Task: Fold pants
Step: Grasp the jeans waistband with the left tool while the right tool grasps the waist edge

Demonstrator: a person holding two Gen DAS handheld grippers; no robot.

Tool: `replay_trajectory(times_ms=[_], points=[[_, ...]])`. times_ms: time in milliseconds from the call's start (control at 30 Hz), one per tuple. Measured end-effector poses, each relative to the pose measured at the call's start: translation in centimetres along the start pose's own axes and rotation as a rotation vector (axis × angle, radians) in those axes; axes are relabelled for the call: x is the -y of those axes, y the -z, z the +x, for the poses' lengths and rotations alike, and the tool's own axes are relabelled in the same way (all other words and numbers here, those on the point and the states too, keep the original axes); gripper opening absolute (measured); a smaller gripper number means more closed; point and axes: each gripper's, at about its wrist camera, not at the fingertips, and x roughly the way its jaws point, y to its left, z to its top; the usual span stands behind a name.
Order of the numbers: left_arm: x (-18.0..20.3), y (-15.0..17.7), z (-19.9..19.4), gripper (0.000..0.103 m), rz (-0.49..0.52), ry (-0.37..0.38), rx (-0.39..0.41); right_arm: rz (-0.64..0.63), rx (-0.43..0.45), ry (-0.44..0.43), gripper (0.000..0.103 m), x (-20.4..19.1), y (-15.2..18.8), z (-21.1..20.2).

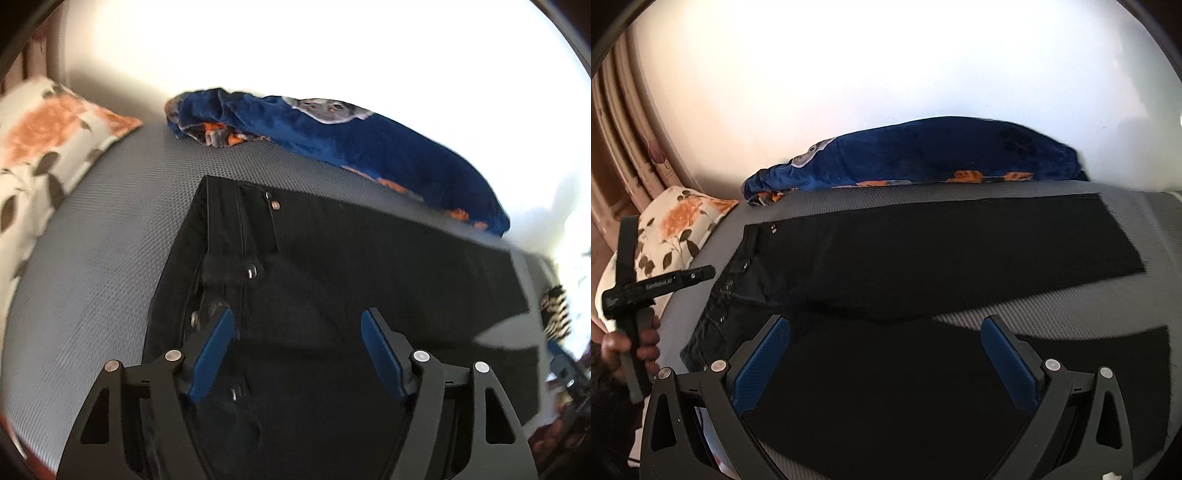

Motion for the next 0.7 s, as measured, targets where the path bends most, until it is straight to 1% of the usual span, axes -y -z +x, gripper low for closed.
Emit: replay_trajectory(times_ms=[67, 100, 133, 200, 267, 367, 467, 533, 600, 700], points=[[-2.0, -2.0, 1.7, 0.066, -0.043, 0.035, -0.018, 0.016, -0.012, 0.000, 0.103, 0.1, -0.9, 1.4], [-2.9, -2.9, 2.6, 0.061, -0.060, 0.048, -0.030, 0.020, -0.016, 0.000, 0.103, 0.1, -1.2, 1.9], [-4.1, -3.9, 3.8, 0.059, -0.078, 0.055, -0.042, 0.025, -0.024, -0.001, 0.103, 0.1, -1.5, 2.7], [-5.7, -5.2, 5.5, 0.049, -0.102, 0.075, -0.070, 0.037, -0.044, -0.008, 0.103, 0.1, -2.3, 4.0], [-7.5, -6.5, 7.2, 0.046, -0.139, 0.097, -0.089, 0.053, -0.072, -0.016, 0.103, -0.1, -3.0, 5.5], [-9.3, -8.0, 9.2, 0.045, -0.164, 0.109, -0.108, 0.066, -0.115, -0.018, 0.103, -0.2, -3.7, 7.5], [-10.5, -8.9, 10.9, 0.045, -0.199, 0.174, -0.140, 0.060, -0.150, -0.012, 0.103, -0.5, -4.3, 9.4], [-11.2, -9.3, 12.0, 0.043, -0.229, 0.211, -0.165, 0.051, -0.165, -0.013, 0.103, -0.7, -4.6, 10.5], [-11.4, -9.7, 12.8, 0.039, -0.235, 0.247, -0.186, 0.038, -0.176, -0.012, 0.103, -1.1, -5.0, 11.6], [-11.2, -10.6, 13.7, 0.039, -0.218, 0.269, -0.200, 0.017, -0.182, -0.013, 0.103, -1.5, -5.5, 12.8]])
